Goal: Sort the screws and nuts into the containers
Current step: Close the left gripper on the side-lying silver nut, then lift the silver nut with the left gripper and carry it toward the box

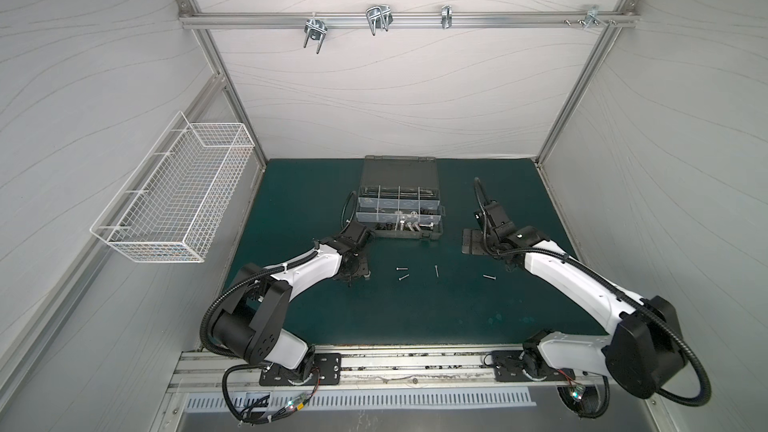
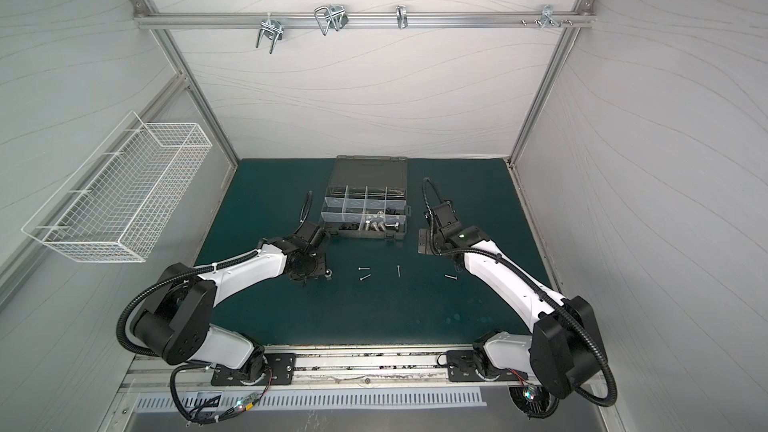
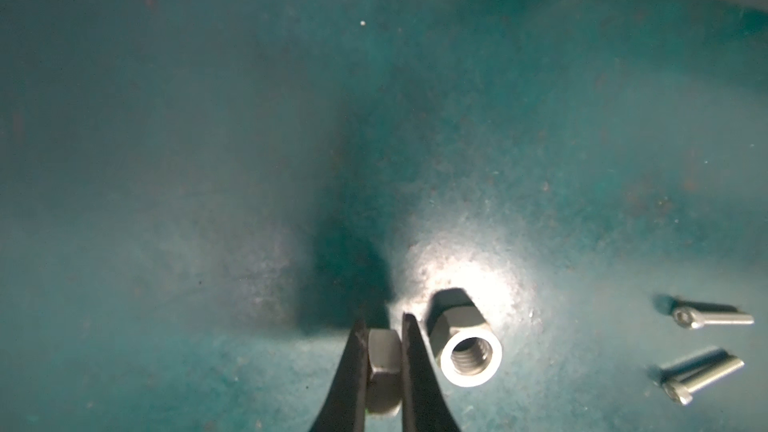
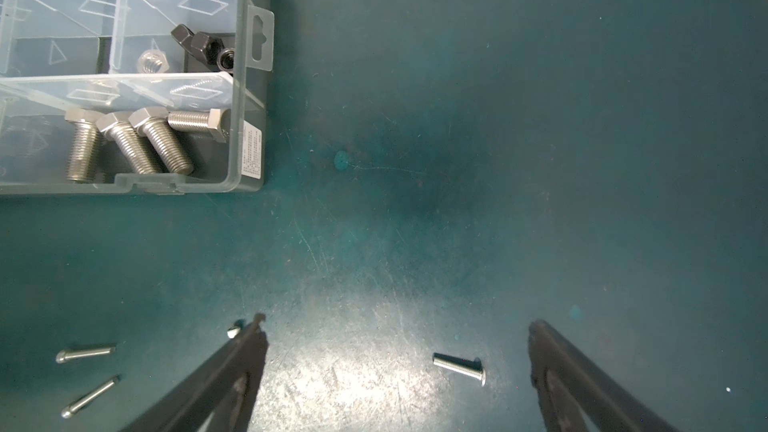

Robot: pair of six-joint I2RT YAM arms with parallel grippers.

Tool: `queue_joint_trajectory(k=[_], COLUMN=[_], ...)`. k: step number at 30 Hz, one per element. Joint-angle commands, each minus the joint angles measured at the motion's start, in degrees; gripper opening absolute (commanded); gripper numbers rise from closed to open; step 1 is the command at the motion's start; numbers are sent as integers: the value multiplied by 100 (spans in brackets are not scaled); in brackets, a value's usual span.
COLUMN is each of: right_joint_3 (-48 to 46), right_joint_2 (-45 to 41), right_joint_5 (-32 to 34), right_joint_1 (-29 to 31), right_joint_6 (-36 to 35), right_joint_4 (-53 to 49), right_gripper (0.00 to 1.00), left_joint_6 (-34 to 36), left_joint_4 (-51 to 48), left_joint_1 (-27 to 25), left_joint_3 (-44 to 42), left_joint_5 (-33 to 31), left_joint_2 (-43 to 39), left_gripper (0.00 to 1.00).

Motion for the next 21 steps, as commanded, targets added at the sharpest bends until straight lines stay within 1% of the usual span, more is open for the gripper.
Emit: queue_joint_trajectory(k=[1,6,11,14,16,18,21], right_joint_3=[18,9,44,70,100,114,119], right_joint_2=[-29,-73,-38,-10,10,10,0], right_joint_5=[75,97,61,53,55,62,102], right_joint_1=[-45,-44,-45,-49,-44,-44,-44], right_joint_6=[-7,-20,-7,-8,-24,-33,-42], right_joint_4=[-49,-46,-26,-31,-46,-59,-68], right_gripper=[99,99,99,99,99,99,99], left_joint_6=[-10,-29,-29,-25,-12,-3,6], left_joint_4=[-59,-238,-291,-301,-326,-357,-397], left_joint_1=[15,12,15,13,1,2,-8], left_joint_3=[9,-9,2,25,43,69,151], left_joint_5=[-5,-39,-48,-59,-57,-34,-2], left_joint_2=[161,114,99,125,144,136,64], left_gripper=[14,25,27,25,17,12,11])
